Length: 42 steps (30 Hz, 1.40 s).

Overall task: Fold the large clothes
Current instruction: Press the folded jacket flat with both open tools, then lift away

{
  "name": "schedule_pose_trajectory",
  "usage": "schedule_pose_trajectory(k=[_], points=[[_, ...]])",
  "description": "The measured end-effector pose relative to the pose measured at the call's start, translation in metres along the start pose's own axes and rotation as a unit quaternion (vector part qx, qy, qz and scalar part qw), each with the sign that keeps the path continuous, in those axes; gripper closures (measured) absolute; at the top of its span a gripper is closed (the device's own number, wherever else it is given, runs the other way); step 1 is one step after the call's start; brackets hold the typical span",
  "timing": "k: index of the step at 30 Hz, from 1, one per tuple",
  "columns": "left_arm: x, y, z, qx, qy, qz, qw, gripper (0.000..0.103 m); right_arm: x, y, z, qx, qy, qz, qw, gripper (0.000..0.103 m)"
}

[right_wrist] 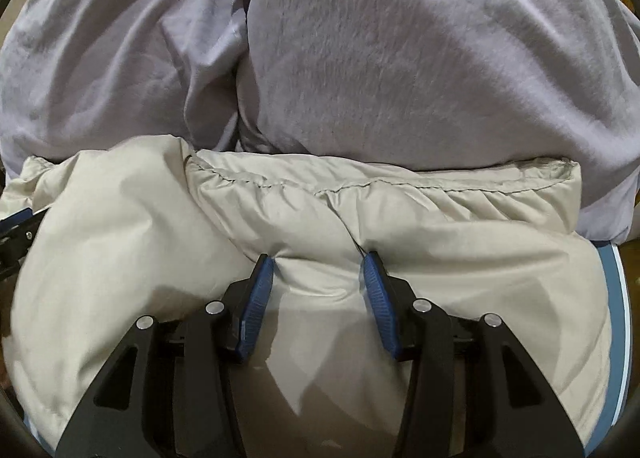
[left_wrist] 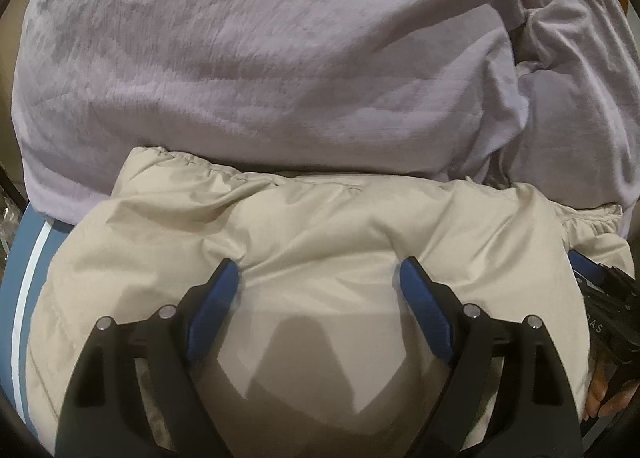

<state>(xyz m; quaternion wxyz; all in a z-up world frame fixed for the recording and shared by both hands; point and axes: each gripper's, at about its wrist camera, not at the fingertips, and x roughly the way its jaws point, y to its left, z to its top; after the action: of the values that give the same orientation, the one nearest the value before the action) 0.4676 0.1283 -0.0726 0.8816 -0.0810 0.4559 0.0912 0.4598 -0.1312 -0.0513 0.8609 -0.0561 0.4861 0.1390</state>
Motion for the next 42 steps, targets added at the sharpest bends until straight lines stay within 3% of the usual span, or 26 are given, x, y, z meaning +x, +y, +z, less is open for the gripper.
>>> schedule_pose_trajectory(k=[13, 17, 26, 31, 35, 42], points=[[0.033, -0.009, -0.002, -0.002, -0.018, 0.016, 0.9997, 0.014, 0.046, 0.012, -0.005, -0.001, -0.025, -0.014, 1.0, 0.051], [0.031, -0.015, -0.001, -0.01, -0.008, 0.024, 0.9996, 0.014, 0.03, 0.015, -0.002, 0.021, -0.01, -0.011, 1.0, 0.05], [-0.004, -0.041, -0.009, -0.047, -0.024, -0.017, 0.9985, 0.015, -0.014, 0.032, 0.004, 0.053, -0.045, 0.014, 0.997, 0.035], [0.005, -0.06, -0.015, -0.023, -0.023, 0.008, 0.9994, 0.015, 0.001, 0.034, -0.007, 0.049, -0.027, -0.006, 0.998, 0.03], [0.022, -0.076, -0.018, 0.006, -0.03, 0.032, 0.999, 0.012, 0.014, 0.037, -0.013, 0.043, -0.027, -0.018, 0.999, 0.02], [0.04, -0.084, -0.022, 0.007, -0.032, 0.033, 0.9989, 0.009, 0.031, 0.039, -0.015, 0.051, -0.04, -0.022, 0.998, 0.015]])
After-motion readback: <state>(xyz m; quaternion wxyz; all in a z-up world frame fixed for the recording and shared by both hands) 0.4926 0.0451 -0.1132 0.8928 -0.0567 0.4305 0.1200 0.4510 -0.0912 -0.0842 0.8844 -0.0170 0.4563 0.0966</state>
